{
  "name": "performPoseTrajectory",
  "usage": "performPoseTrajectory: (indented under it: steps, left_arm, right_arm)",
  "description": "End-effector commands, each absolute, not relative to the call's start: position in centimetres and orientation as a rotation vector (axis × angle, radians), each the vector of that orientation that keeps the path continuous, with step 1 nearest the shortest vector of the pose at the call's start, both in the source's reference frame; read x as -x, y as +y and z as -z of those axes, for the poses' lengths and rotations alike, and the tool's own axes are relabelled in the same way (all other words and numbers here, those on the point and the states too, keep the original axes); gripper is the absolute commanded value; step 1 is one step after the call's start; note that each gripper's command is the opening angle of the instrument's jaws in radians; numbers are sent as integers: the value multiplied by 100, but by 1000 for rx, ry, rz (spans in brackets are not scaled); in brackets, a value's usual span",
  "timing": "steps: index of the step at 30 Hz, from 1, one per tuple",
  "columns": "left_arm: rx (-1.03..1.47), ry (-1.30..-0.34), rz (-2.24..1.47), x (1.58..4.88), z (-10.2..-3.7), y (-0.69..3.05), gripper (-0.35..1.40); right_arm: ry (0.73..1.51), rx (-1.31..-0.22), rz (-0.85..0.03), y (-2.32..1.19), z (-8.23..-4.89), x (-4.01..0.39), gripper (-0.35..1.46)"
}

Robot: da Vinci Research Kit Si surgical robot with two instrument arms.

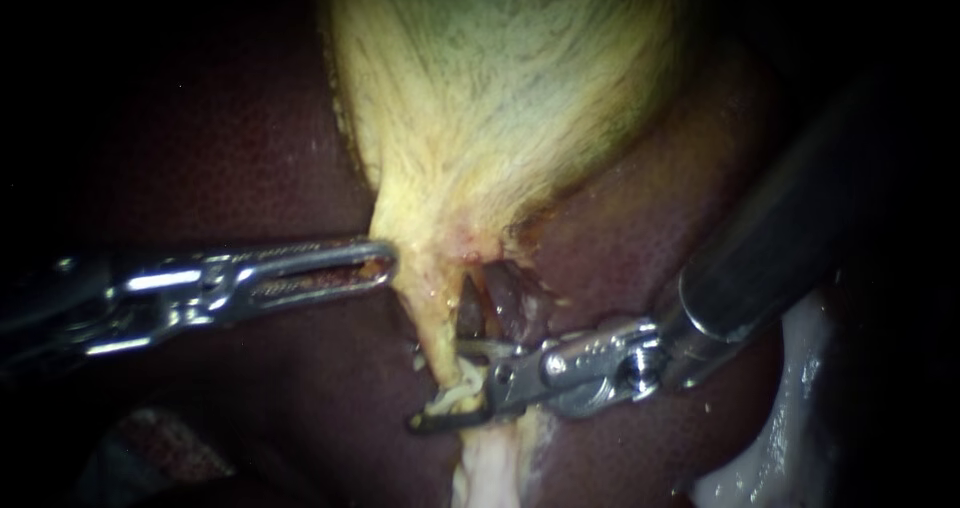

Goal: Clipping second clip left tube

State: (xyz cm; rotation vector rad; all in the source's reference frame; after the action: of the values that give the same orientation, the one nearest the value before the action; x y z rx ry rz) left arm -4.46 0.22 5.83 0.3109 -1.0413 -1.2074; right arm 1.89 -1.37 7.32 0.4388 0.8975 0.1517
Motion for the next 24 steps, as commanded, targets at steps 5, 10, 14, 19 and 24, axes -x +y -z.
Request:
performPoseTrajectory:
  steps: [5, 10, 14, 19, 24]
  left_arm:
    - [-311, -1042, 1207, 445, -583, 22, -35]
    - [-312, -1042, 1207, 445, -583, 22, -35]
    - [-312, -1042, 1207, 445, -583, 22, -35]
    - [-312, -1042, 1207, 445, -583, 22, -35]
    - [-312, -1042, 1207, 445, -583, 22, -35]
  right_arm:
    - [901, -448, -144, -138, -729, -187, 37]
    - [902, -462, -133, -140, -726, -183, 29]
    - [904, -467, -126, -141, -725, -183, 23]
    - [900, -482, -142, -140, -724, -183, -6]
    - [887, -519, -203, -133, -717, -180, -35]
